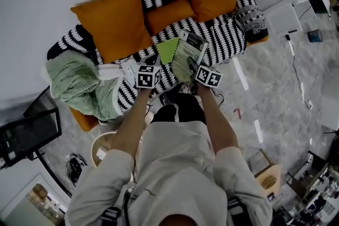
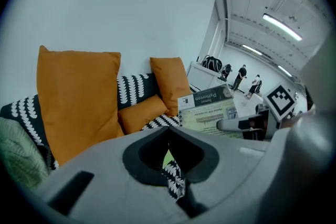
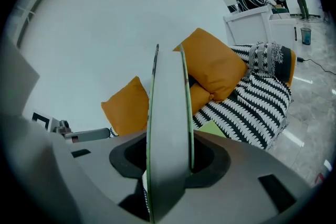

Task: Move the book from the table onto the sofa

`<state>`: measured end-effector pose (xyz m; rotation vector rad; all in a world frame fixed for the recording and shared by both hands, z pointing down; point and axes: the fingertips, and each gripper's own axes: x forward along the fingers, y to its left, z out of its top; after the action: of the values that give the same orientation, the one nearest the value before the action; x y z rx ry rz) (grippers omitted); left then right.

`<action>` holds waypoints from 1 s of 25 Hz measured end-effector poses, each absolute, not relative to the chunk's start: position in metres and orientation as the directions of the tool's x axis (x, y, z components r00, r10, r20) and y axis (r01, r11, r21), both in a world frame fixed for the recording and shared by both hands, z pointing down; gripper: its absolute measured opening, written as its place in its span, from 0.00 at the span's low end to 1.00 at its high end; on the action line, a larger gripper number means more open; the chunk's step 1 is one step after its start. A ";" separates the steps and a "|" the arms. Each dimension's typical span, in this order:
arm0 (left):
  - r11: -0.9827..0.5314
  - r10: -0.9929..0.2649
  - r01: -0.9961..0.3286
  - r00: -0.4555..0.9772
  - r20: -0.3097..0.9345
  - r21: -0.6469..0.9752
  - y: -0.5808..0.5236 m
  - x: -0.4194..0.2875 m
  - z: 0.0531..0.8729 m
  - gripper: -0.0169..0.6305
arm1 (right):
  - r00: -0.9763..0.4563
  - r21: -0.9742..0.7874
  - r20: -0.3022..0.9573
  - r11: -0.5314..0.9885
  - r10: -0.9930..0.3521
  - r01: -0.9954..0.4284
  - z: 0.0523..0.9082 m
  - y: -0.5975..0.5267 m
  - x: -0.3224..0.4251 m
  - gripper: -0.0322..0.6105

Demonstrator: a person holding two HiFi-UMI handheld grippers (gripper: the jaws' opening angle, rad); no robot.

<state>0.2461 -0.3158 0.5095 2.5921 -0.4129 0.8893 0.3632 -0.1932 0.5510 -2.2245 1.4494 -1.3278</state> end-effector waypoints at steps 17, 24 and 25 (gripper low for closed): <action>-0.953 -0.046 -0.262 0.625 0.780 0.154 -0.340 0.300 0.635 0.04 | 0.153 -0.737 0.558 -0.572 -0.815 -0.359 0.699 -0.246 0.406 0.30; -0.955 -0.022 -0.254 0.574 0.819 0.152 -0.326 0.298 0.690 0.04 | 0.167 -0.821 0.511 -0.536 -0.843 -0.193 0.756 -0.257 0.406 0.30; -0.956 -0.016 -0.249 0.571 0.821 0.154 -0.324 0.299 0.695 0.04 | 0.166 -0.822 0.513 -0.537 -0.842 -0.187 0.762 -0.256 0.407 0.30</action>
<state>0.2990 -0.3238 0.6953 2.5523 -0.2202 1.3303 0.4074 -0.2563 0.7621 -1.8449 0.9738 -1.4013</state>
